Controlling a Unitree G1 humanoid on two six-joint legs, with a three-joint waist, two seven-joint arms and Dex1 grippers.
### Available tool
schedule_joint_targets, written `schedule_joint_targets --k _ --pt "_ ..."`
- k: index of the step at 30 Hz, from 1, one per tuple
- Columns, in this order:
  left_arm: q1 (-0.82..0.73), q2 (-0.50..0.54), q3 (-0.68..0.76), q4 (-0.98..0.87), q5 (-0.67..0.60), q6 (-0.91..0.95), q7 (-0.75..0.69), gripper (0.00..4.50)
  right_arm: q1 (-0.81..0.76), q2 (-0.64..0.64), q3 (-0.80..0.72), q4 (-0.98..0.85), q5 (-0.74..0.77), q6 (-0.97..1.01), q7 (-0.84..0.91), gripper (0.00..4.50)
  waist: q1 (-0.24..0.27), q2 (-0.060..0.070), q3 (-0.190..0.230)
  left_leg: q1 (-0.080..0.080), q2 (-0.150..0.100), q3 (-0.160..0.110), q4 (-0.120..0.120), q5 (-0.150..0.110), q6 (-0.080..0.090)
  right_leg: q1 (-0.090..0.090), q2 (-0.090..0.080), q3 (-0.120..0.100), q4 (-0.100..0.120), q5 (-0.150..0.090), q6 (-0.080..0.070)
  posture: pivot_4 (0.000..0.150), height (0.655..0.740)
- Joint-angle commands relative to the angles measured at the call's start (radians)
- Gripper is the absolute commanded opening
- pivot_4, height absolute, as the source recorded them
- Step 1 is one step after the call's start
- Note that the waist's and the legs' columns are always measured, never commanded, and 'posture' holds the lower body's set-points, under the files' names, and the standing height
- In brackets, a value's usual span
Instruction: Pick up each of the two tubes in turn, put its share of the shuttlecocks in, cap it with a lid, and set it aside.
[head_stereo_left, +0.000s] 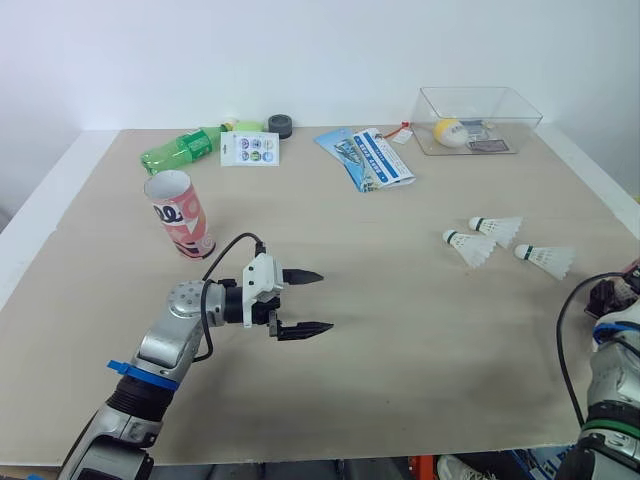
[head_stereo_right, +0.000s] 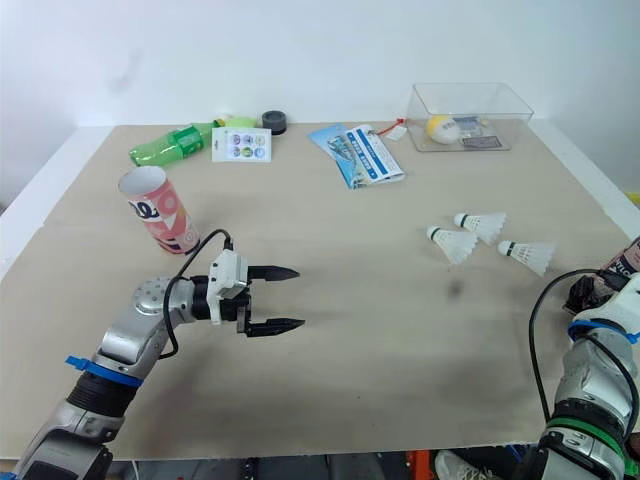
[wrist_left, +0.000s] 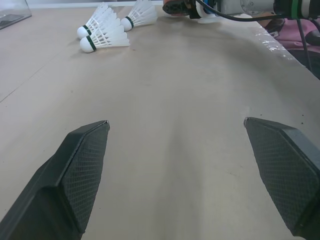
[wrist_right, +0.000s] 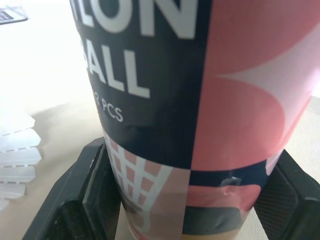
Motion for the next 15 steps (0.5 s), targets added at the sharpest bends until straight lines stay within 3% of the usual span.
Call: schedule_joint_targets --k 1,15 --pt "-0.009 0.0 -0.002 -0.019 -0.001 -0.007 0.003 4.5 -0.022 -0.043 0.007 0.0 -0.006 -0.049 0.011 3.47 0.0 0.0 0.0 0.0 0.0 0.0 0.0 0.0 0.0 0.0 0.0 0.0 0.0 0.0 0.0 0.15 0.74" --pt "-0.004 0.004 -0.002 -0.03 -0.003 0.0 0.004 4.5 -0.091 -0.035 0.023 0.22 0.008 -0.133 0.001 3.47 -0.009 -0.002 0.001 0.001 0.0 0.0 0.0 0.0 0.0 0.001 0.0 0.0 0.0 0.0 0.0 0.15 0.74"
